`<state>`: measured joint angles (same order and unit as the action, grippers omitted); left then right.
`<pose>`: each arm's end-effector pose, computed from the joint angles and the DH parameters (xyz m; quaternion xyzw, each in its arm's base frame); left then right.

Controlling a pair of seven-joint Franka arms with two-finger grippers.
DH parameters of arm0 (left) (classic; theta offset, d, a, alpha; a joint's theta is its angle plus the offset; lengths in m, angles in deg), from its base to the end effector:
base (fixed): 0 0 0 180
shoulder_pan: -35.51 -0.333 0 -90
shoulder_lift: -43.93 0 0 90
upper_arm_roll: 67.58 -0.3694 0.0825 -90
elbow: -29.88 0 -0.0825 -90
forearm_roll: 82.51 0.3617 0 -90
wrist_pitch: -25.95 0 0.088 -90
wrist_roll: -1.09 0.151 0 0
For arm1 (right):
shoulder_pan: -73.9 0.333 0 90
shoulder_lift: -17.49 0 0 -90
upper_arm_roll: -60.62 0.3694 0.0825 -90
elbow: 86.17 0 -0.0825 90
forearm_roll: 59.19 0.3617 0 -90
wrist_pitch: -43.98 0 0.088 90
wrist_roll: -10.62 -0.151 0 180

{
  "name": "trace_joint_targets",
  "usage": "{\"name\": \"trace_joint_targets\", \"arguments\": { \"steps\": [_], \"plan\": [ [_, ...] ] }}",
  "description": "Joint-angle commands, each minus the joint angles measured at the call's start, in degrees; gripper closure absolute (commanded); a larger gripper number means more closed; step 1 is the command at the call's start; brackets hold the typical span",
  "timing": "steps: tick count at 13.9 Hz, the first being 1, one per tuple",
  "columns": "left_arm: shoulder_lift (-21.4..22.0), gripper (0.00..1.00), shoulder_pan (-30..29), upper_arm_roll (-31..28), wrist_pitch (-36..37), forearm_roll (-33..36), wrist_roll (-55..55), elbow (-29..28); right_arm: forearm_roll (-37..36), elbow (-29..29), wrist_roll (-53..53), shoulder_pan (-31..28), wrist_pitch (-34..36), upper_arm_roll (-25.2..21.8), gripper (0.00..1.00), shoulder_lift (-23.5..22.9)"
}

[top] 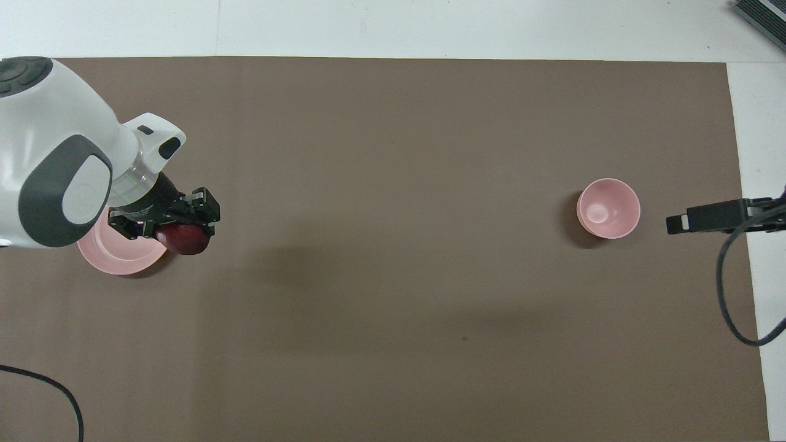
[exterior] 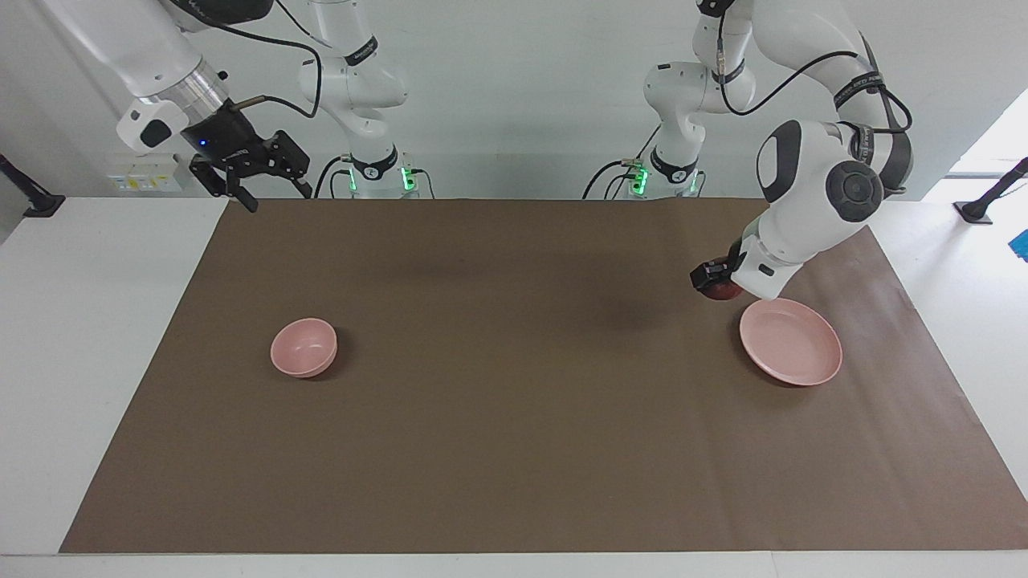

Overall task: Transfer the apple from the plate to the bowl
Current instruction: 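Lift the apple with the left gripper while the right gripper approaches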

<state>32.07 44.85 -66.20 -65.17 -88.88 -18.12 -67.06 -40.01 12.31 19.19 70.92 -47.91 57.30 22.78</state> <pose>0.5512 -0.1202 0.4695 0.9831 0.0825 -0.1630 0.0156 0.5010 -0.0078 0.6261 -0.9855 -0.0123 -0.0107 0.1691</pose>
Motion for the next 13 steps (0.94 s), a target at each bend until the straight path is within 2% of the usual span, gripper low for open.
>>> {"name": "trace_joint_targets", "arguments": {
  "steps": [1,3,5,6,9,13],
  "plan": [
    [0.2,1.00,0.3,-0.9,5.8,-4.6,-2.2,1.9,8.7,7.0,4.2,-1.6,-6.9,0.3,0.00,1.6],
    [0.0,1.00,-1.1,-0.9,9.0,-13.7,-6.4,2.6,12.7,8.3,7.9,-1.3,-8.9,0.3,0.00,1.1],
    [0.2,1.00,-0.7,-0.8,11.8,-18.5,-8.3,2.1,17.6,10.2,9.4,-0.8,-10.1,0.3,0.00,0.9],
    [0.4,1.00,-0.4,-0.7,12.1,-20.4,-10.3,1.6,19.0,10.9,9.4,-0.4,-10.8,0.5,0.00,0.9],
    [0.9,1.00,-0.3,-0.2,13.9,-33.8,-18.0,0.7,21.6,11.2,9.4,2.8,-11.4,0.6,0.00,0.9],
    [2.6,1.00,0.2,1.8,13.3,-49.8,-24.7,-2.8,30.5,13.1,11.6,4.5,-13.9,0.7,0.00,-0.5]
  ]
}}
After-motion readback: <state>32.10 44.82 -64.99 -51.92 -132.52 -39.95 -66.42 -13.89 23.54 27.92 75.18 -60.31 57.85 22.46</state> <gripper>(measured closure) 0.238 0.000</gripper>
